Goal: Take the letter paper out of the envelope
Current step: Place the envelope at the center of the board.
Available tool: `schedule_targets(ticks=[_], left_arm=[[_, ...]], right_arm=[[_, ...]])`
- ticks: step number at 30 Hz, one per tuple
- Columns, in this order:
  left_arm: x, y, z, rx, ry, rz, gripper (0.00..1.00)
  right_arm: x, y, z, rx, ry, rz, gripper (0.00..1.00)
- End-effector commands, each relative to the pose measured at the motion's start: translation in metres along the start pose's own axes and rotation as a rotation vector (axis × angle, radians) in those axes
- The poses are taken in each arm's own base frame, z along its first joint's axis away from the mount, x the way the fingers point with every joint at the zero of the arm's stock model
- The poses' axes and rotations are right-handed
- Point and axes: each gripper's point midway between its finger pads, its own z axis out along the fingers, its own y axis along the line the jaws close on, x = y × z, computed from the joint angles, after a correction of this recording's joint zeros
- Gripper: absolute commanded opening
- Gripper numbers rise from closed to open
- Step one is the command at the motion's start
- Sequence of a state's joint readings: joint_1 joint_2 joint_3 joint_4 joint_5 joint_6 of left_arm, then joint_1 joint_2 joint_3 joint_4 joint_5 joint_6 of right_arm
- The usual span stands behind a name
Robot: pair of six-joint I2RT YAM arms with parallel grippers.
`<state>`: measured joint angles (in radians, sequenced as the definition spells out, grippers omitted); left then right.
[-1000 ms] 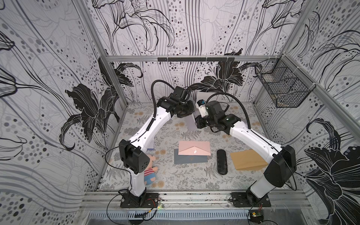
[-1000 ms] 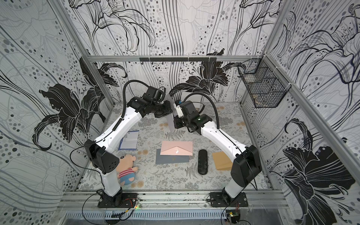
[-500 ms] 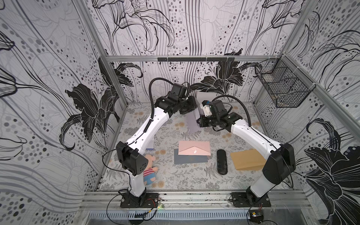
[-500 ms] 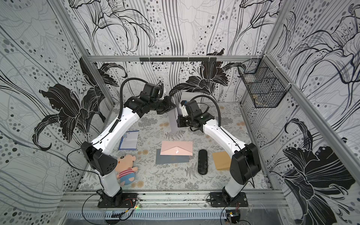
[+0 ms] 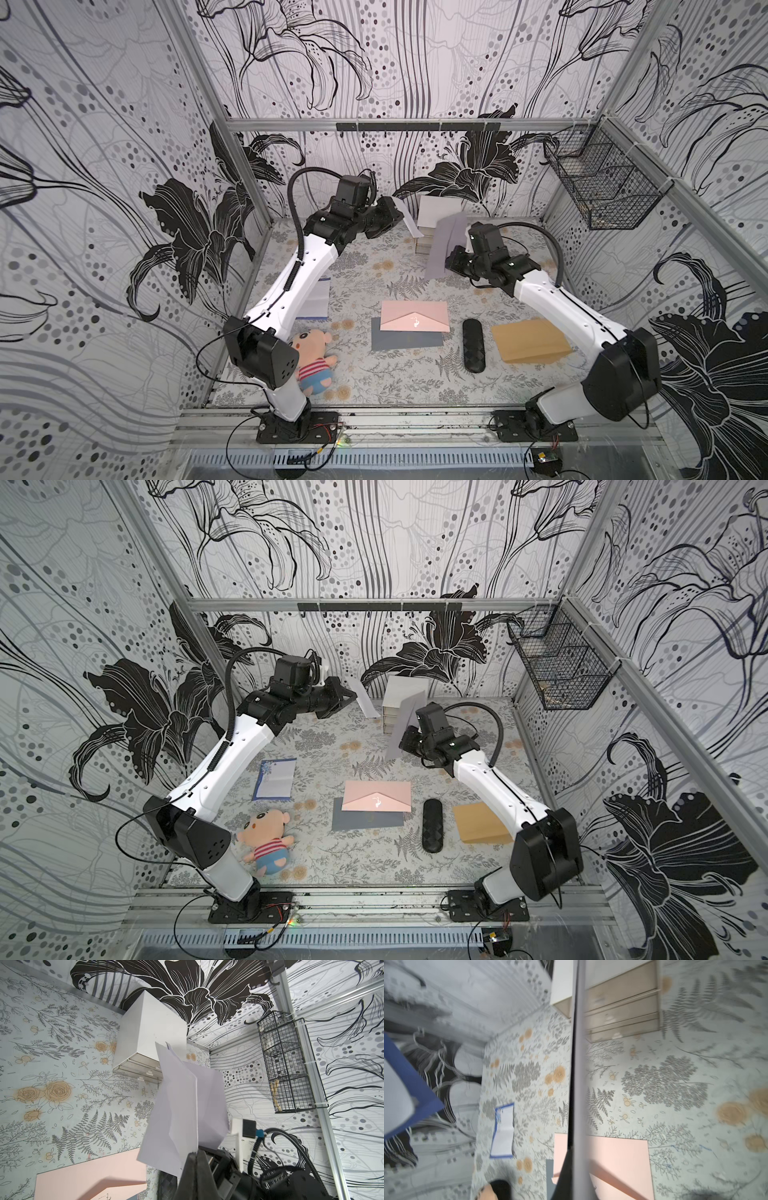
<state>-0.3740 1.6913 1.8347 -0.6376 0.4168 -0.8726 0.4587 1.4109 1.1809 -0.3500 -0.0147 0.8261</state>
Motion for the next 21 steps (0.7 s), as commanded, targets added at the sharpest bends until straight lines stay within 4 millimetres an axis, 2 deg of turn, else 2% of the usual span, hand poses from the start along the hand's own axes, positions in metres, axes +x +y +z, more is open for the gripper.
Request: schedule_targets(ticks=[1,4,7,11,16,21], left_arm=[[-0.004,-0.015,-0.001,0.093,-0.021,0.002,0.0],[0.001,-0.008,0.006,0.111,-0.015,-0.017,0.0],[0.007,-0.004,0.011,0.131,-0.007,-0.027,0.0],[0.014,-0.001,0.017,0.176,0.002,-0.051,0.0],[0.019,0.004,0.021,0.19,0.012,-0.066,0.0],[0.02,0.004,0.02,0.187,0.018,-0.059,0.0]], right_arm=[[-0.023,-0.046,-0.02,0.115,-0.203,0.267,0.0],[-0.022,-0.084,-0.021,0.19,-0.242,0.43,0.0],[-0.014,-0.119,-0.013,0.231,-0.27,0.615,0.0],[-0.006,-0.155,0.002,0.221,-0.34,0.81,0.0],[0.001,-0.19,0.022,0.184,-0.395,0.952,0.0],[0.01,-0.209,0.027,0.235,-0.394,0.968,0.0]])
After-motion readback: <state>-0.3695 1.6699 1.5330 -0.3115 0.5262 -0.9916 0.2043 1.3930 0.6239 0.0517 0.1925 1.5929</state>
